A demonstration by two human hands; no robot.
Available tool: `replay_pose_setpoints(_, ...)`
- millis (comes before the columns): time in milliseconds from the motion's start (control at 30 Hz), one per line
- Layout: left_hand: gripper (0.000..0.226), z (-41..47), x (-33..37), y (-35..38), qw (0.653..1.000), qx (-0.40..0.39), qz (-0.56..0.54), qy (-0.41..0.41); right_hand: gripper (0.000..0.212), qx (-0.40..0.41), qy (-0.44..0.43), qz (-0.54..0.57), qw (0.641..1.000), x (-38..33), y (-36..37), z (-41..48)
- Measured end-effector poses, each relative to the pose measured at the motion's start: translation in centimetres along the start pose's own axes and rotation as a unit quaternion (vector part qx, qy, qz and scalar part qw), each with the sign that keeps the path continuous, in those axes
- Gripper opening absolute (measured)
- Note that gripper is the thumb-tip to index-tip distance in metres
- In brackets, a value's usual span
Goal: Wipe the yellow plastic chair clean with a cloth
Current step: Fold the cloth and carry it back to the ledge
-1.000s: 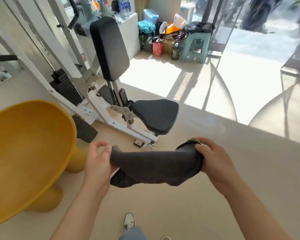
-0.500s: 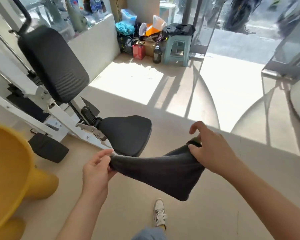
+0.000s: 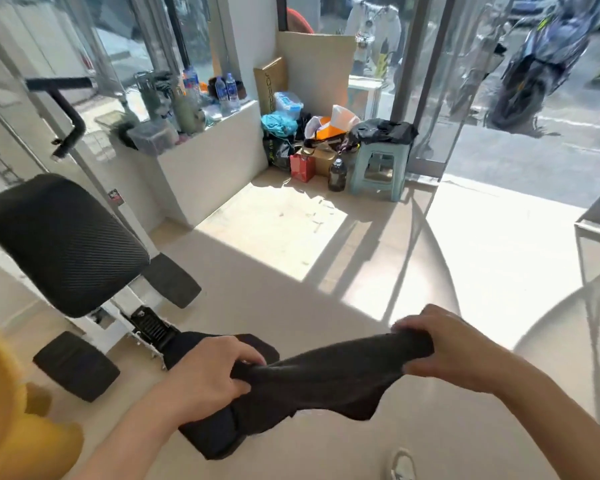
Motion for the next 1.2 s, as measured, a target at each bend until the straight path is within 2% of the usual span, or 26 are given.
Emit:
replay_pose_setpoints(67,0.015,2.5,0.9,-0.2,0.998,0.045,0.018,-0.027,0.016,0.011,-0.061,-0.061,0.996,1.5,-1.5,4.5)
replay_pose_setpoints(133,0.005,5.0,1.5,-1.6,0.988,0.128,-0.003,-0.082,0.014,0.052,-0.101,-0.028,0.993,2.8,-3.5,8.8)
replay_pose_setpoints(200,0.011,6.7,1.9,-3.5,0.964,0.208,-0.056,-0.156,0.011,0.076,-0.094,0.091,0.988,3.7,-5.9,12.4)
replay_pose_setpoints(233,0.014,7.4,2.1,-4.9,0.941,0.254,-0.115,-0.190,0.008,0.072,-0.074,0.180,0.978,3.5,-7.3,14.2)
replay_pose_setpoints(267,0.016,8.1,2.1,-6.5,0.904,0.309,-0.196,-0.219,0.008,0.067,-0.043,0.287,0.955,3.1,-8.6,16.3)
replay_pose_setpoints(333,0.016,9.5,1.1,-9.9,0.785,0.424,-0.392,-0.223,0.009,0.058,0.025,0.493,0.868,2.1,-10.5,21.1)
replay_pose_setpoints(367,0.036,10.6,0.4,-11.1,0.733,0.446,-0.471,-0.203,0.020,0.030,0.072,0.562,0.824,1.6,-10.2,23.7)
replay_pose_setpoints(400,0.058,12.0,-0.7,-11.3,0.686,0.440,-0.544,-0.201,0.034,-0.020,0.123,0.602,0.789,1.0,-9.0,26.0)
replay_pose_setpoints(433,0.072,13.5,-2.2,-10.0,0.643,0.413,-0.600,-0.236,0.046,-0.086,0.169,0.610,0.769,0.2,-7.0,27.9)
replay_pose_setpoints(467,0.075,15.2,-2.9,-7.6,0.617,0.358,-0.642,-0.280,0.057,-0.153,0.198,0.589,0.768,-0.9,-4.8,29.1)
replay_pose_setpoints(500,0.068,16.7,-3.1,-4.2,0.614,0.289,-0.658,-0.326,0.062,-0.198,0.208,0.549,0.785,-1.8,-2.6,30.0)
replay_pose_setpoints(567,0.048,19.0,-3.6,2.2,0.625,0.199,-0.632,-0.412,0.053,-0.219,0.164,0.450,0.850,-3.2,0.3,32.9)
replay_pose_setpoints(667,0.034,23.1,-8.6,4.3,0.620,0.206,-0.568,-0.500,0.029,-0.175,0.060,0.334,0.924,-5.0,1.5,40.2)
replay_pose_setpoints(733,0.026,26.2,-12.6,1.9,0.629,0.228,-0.523,-0.529,0.019,-0.155,0.044,0.277,0.947,-6.2,1.2,45.3)
replay_pose_setpoints(800,0.020,29.2,-16.2,-1.0,0.658,0.247,-0.467,-0.537,0.022,-0.141,0.041,0.245,0.958,-7.4,0.1,50.3)
replay_pose_setpoints(867,0.034,32.8,-18.9,-4.3,0.695,0.272,-0.406,-0.527,0.038,-0.126,0.052,0.251,0.958,-8.8,-1.3,55.1)
replay_pose_setpoints(967,0.084,37.7,-22.0,-8.4,0.713,0.295,-0.376,-0.513,0.064,-0.085,-0.005,0.234,0.969,-11.6,-3.4,62.0)
replay_pose_setpoints(1000,0.094,39.9,-22.4,-9.3,0.740,0.267,-0.378,-0.488,0.068,-0.075,-0.043,0.233,0.969,-12.9,-4.1,64.1)
replay_pose_setpoints(1033,0.096,42.4,-22.2,-10.0,0.790,0.210,-0.358,-0.452,0.065,-0.073,-0.077,0.246,0.963,-14.4,-4.6,66.1)
replay_pose_setpoints(1100,0.076,46.7,-22.1,-10.7,0.898,0.084,-0.222,-0.370,0.044,-0.101,-0.120,0.280,0.947,-17.2,-4.9,69.9)
replay_pose_setpoints(1133,0.057,48.7,-22.6,-11.5,0.927,0.067,-0.133,-0.345,0.034,-0.119,-0.139,0.274,0.944,-18.3,-4.6,72.0)
replay_pose_setpoints(1200,0.023,52.6,-24.8,-14.3,0.934,0.120,-0.013,-0.336,0.024,-0.173,-0.173,0.222,0.944,-20.4,-3.9,75.8)
Point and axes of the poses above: each hand's wrist, its own z-axis towards the middle knuckle, its own y-axis out of the palm, x = y × z, the point moved 8 cm from there along z, towards the middle knuckle, and after that the axes turned 14 degrees about x, right-handed, at the moved point
